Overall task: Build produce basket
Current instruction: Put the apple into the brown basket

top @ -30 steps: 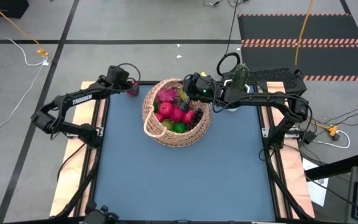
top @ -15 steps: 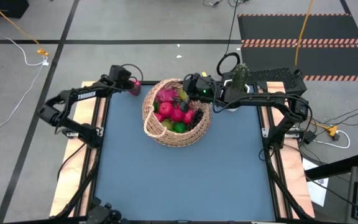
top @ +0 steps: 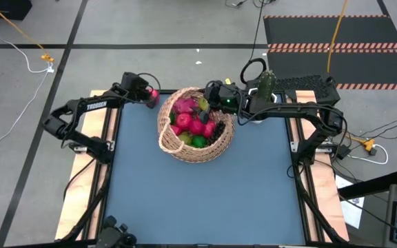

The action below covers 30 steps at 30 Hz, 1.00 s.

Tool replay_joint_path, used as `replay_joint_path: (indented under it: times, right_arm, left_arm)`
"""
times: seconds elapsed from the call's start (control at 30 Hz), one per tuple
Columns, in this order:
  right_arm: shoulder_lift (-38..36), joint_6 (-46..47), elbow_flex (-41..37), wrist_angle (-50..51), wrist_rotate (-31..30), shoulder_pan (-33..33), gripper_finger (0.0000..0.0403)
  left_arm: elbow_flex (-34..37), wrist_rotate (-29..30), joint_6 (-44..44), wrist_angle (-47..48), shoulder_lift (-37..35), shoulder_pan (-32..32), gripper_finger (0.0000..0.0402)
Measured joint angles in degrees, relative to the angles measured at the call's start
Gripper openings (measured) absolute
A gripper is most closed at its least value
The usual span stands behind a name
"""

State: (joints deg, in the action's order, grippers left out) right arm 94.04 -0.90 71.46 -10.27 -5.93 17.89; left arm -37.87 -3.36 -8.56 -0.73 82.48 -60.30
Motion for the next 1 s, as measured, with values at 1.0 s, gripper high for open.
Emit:
replay_joint_path:
  times: [1.0]
  right_arm:
    - [-0.20,7.35,0.00,-5.27,0.00,-6.01,0.0389]
  left_arm:
    - [0.58,-0.68,5.27,4.22,-15.10,2.91,0.0028]
